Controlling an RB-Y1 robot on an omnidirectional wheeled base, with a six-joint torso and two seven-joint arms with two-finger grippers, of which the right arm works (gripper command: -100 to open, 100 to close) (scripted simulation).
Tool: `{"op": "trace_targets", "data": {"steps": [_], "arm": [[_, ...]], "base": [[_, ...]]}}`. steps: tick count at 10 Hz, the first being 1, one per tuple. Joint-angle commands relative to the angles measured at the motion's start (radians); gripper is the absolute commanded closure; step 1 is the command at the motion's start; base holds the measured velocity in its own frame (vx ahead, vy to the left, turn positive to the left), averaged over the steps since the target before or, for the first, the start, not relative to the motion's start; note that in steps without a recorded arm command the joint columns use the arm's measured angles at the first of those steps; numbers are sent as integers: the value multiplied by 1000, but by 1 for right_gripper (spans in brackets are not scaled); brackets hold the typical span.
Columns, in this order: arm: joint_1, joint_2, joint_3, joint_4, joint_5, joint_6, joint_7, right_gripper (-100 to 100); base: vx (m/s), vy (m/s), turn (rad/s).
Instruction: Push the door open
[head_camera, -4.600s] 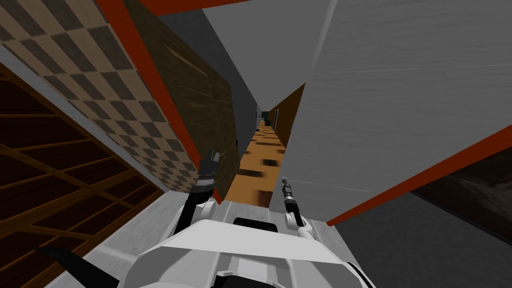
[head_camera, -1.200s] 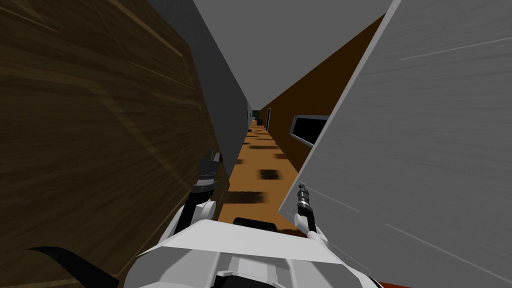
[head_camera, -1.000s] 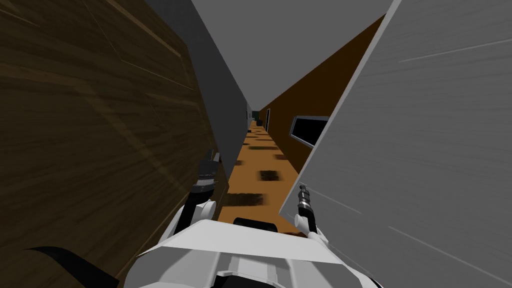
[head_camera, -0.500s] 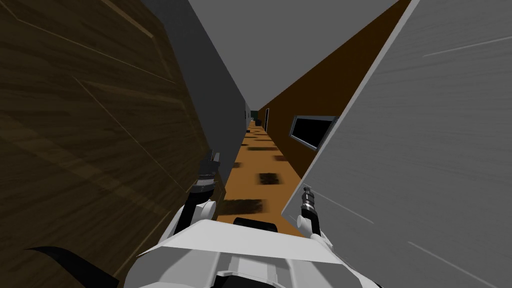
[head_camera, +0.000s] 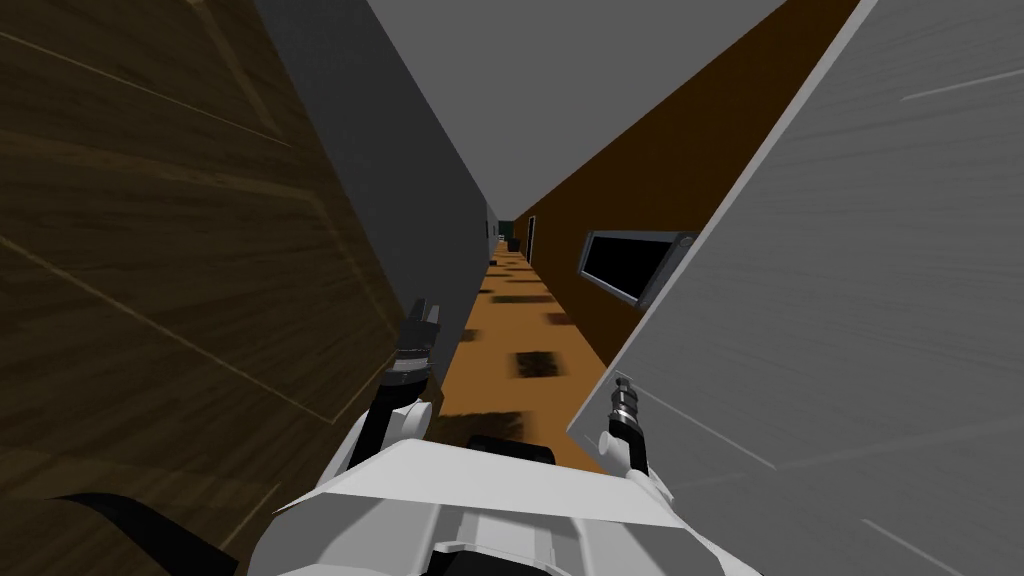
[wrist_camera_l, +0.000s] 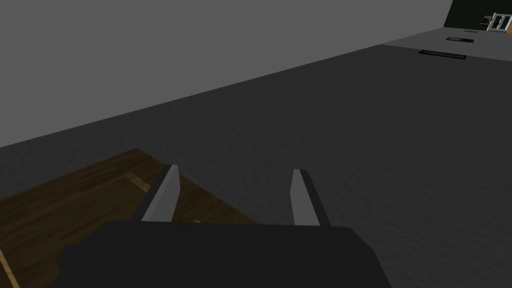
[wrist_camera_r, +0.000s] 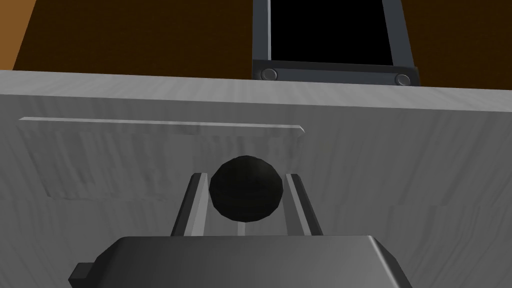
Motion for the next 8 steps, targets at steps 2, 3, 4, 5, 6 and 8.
{"op": "trace_targets", "data": {"steps": [2, 3, 4, 5, 6, 8], "arm": [[15, 5, -10, -23, -6, 5, 6, 100], [19, 1, -28, -26, -19, 4, 15, 100], [19, 0, -32, -26, -21, 4, 17, 100], [20, -2, -41, -24, -28, 2, 21, 100], [22, -3, -51, -23, -34, 1, 25, 100], [24, -5, -62, -21, -42, -1, 30, 100]], "base": [[141, -4, -39], [140, -4, -36], [175, -11, -36], [163, -41, -23], [191, -53, -28], [165, -32, -28]]}}
